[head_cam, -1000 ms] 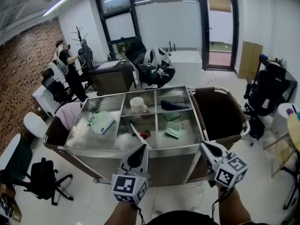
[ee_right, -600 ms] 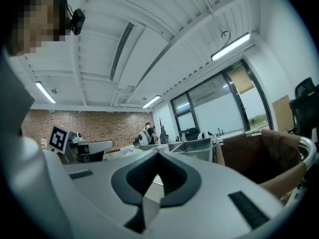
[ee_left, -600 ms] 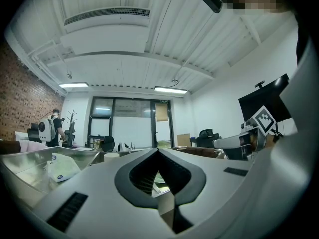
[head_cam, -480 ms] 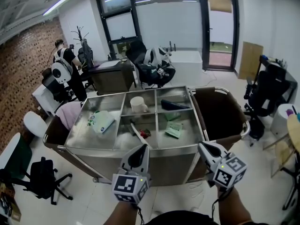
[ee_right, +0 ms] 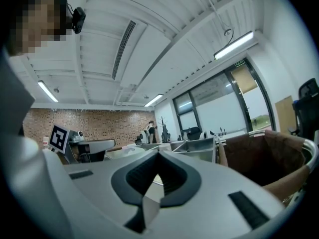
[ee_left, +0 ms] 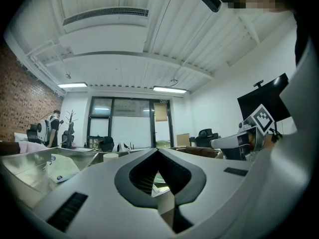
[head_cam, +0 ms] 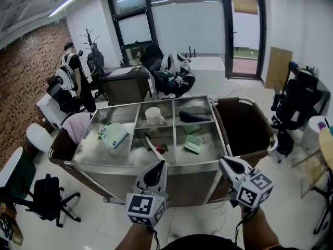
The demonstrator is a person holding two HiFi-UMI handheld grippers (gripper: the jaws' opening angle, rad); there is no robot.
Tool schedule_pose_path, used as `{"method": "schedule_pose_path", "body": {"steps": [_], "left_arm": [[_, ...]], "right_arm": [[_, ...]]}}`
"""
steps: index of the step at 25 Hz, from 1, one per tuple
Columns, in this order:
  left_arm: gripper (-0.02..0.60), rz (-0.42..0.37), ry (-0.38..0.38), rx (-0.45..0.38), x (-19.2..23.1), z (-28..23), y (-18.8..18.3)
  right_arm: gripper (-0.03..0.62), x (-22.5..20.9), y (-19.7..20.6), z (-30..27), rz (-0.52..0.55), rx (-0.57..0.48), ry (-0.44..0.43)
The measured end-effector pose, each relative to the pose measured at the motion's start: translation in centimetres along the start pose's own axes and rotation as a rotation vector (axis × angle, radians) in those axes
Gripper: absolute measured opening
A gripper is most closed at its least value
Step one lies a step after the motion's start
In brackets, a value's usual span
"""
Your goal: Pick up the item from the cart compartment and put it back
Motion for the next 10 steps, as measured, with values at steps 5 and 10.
{"method": "schedule_pose_path", "body": {"steps": [5,10], "left_arm": [[0.000,0.004,-0.003,-0.004,0.24,-0.08,0.07],[0.000,0.003,-0.006,-0.004,0.20,-0.14,0.23]], "right_arm": [[0.017,0.04,0.03,-0.11,-0.004,0.003,-0.004],[0.017,0.00,0.14,-0.16,-0.007,0.012,-0.004]]}}
Point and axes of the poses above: the fingertips, and each gripper's own axes: z backward along the fingers, x to its left, y out of its underside, the point moved 3 cm from there along z, backward along the fingers, and after that the axes turned 13 degrees about -y, right-handed, at the moved point
